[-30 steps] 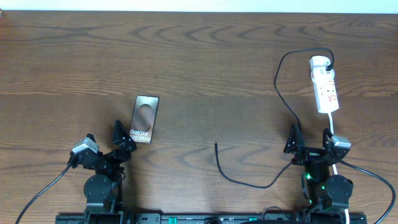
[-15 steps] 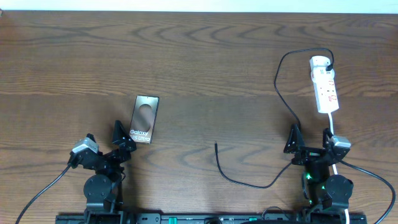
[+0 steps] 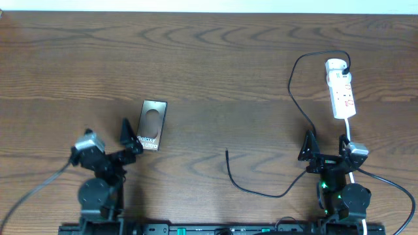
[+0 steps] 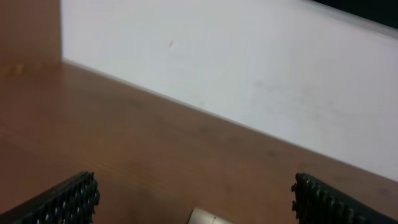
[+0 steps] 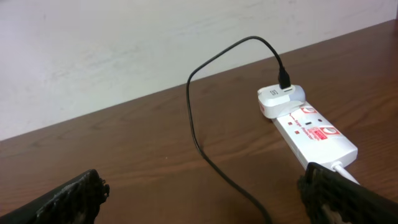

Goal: Plug charger to phone and switch on socket
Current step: 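Move the left gripper forward over the silver phone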

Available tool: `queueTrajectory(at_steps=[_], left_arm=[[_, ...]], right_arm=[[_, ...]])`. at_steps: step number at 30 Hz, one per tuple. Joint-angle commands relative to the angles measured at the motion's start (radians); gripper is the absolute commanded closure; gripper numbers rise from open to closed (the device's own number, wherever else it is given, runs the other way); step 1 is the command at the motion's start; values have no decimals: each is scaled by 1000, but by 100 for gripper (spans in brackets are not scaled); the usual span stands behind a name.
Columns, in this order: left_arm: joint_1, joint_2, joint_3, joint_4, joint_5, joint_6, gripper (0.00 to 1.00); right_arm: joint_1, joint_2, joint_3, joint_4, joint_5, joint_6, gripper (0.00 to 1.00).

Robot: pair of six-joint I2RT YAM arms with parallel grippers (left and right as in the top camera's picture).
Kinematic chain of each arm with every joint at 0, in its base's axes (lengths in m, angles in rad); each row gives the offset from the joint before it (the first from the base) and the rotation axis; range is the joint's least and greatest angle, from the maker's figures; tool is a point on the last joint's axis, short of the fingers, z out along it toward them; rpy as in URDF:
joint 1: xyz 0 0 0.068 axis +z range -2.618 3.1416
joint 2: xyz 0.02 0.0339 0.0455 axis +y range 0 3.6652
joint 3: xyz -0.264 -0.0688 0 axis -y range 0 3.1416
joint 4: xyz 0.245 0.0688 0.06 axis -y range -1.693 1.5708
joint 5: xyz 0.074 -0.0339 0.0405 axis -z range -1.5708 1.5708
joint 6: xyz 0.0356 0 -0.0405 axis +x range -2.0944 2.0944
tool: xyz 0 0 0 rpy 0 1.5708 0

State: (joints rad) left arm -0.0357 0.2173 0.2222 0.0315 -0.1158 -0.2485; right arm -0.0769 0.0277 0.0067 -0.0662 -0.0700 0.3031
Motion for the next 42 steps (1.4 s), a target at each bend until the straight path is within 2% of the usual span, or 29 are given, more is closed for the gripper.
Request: queueTrajectory(at_steps=[1, 6, 10, 11, 15, 18, 28, 29, 30, 31, 32, 33, 42], left_arm=[[-4, 184, 206, -10, 64, 113, 2], [-4, 497, 527, -171, 83, 135, 2], [-4, 745, 821, -417, 101, 146, 2], [-4, 837, 931, -520, 138, 161, 2], [-4, 1049, 1171, -782, 222, 166, 2], [-4, 1147, 1248, -906, 240, 166, 2], [-4, 1316, 1250, -1023, 256, 166, 2], [-4, 1328, 1245, -1026, 255, 166, 48], [-4, 1333, 1239, -1027, 256, 166, 54], [-4, 1337, 1233, -1027, 261, 165, 54], [-4, 1340, 1227, -1027, 266, 164, 35], [-6, 1345, 1217, -1027, 266, 161, 2], [-8, 1352, 1102, -1017, 266, 162, 2]], right_arm=[[6, -10, -1, -5, 12, -12, 1], [6, -10, -1, -6, 12, -12, 1], [6, -10, -1, -6, 12, -12, 1], [6, -10, -1, -5, 12, -12, 1], [6, -10, -1, -5, 12, -12, 1], [6, -10, -1, -5, 12, -12, 1], [6, -10, -1, -6, 12, -12, 1], [6, -10, -1, -6, 12, -12, 1], [6, -10, -1, -6, 12, -12, 1], [6, -10, -1, -5, 12, -12, 1], [6, -10, -1, -5, 12, -12, 1], [6, -10, -1, -6, 12, -12, 1], [6, -10, -1, -5, 12, -12, 1]])
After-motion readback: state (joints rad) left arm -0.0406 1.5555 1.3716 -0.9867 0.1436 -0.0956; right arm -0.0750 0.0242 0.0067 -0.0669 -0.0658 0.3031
